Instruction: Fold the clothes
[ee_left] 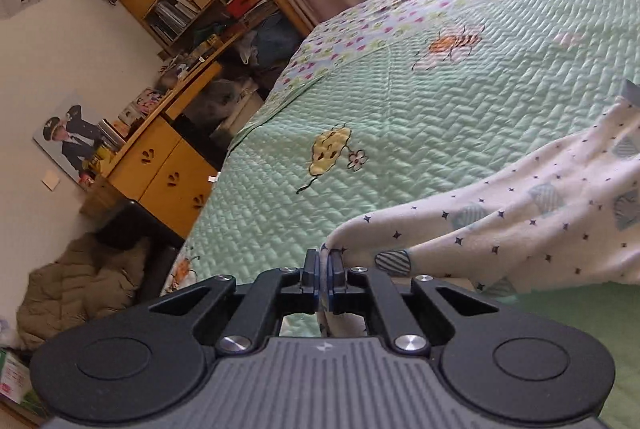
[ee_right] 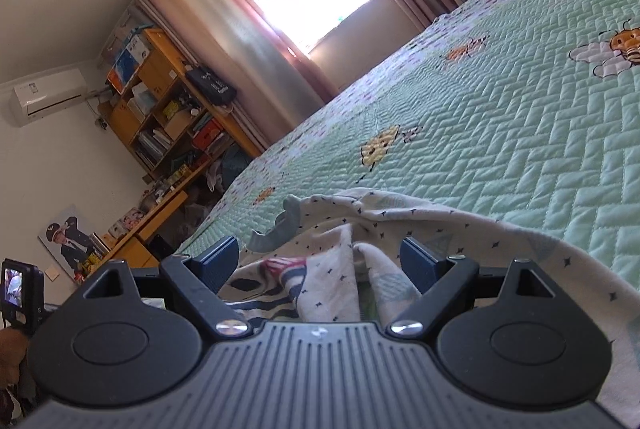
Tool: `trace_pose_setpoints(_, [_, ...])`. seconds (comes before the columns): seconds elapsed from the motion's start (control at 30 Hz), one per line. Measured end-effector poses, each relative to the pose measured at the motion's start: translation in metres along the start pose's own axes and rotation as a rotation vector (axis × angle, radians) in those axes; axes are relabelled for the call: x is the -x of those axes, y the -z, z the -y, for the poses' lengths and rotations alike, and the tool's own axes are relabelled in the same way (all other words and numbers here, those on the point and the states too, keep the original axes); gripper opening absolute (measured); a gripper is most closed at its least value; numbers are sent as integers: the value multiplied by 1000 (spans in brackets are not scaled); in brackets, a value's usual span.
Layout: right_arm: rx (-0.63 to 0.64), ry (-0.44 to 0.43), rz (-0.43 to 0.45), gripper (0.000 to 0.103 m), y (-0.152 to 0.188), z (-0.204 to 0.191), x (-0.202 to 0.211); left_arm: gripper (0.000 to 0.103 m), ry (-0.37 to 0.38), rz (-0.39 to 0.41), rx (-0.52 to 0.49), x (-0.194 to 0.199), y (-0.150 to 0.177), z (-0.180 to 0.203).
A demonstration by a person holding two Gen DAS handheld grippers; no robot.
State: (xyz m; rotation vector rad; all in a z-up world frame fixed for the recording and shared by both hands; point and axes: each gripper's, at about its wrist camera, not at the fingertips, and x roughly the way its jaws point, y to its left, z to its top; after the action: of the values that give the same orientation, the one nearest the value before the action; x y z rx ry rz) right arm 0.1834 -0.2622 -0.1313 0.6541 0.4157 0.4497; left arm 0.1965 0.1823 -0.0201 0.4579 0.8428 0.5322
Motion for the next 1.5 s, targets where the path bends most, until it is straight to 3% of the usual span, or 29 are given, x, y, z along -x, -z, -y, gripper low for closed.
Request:
trace_pose_setpoints(0.07, [2,3,-19,88,1,1,-4,8,48,-49,-46,-12,3,10])
trace_pose_setpoints(0.13, [2,11,-52,88,2,2,-9,21,75,-107,-99,-23,8,23])
trace_pose_setpoints(0.2, [2,18,-70,88,3,2,-12,32,56,-120,-89,-26,16,31])
trace_pose_setpoints(0.3, [0,14,-69,88,3,3,-10,50,-23,-93,65,-12,19,21])
trace_pose_setpoints(0.37, [-7,11,-65,88,3,4,-8,68,-81,-64,193,2,20,11])
trace_pose_setpoints(0.4, [-13,8,-58,88,3,5,-6,71,-110,-50,257,8,20,5])
trace_pose_setpoints(0.47, [-35,-1,-45,88,1,8,-3,71,-129,1,343,24,18,0])
trace_pose_setpoints(0.53, [-66,-13,-38,88,0,12,-1,71,-60,91,338,41,9,8])
trace_pose_setpoints(0.63, [-82,-20,-32,88,1,15,1,71,66,187,170,54,-14,42])
trace_pose_setpoints(0.73, [-84,-27,-34,88,2,17,1,69,149,229,90,48,-42,71])
trace_pose_setpoints(0.9, [-81,-40,-41,88,3,19,0,57,222,193,62,1,-77,96])
trace_pose_setpoints(1.03, [-71,-42,-50,88,3,19,-4,55,257,153,32,-37,-81,105])
trace_pose_setpoints(1.23, [-59,-46,-59,89,3,18,-8,56,304,130,-126,-54,-61,128])
trace_pose_setpoints(1.33, [-54,-47,-60,89,3,17,-9,56,301,136,-128,-59,-61,129])
trace_pose_setpoints(1.5, [-47,-46,-64,90,3,15,-10,55,369,152,-141,-62,-66,122])
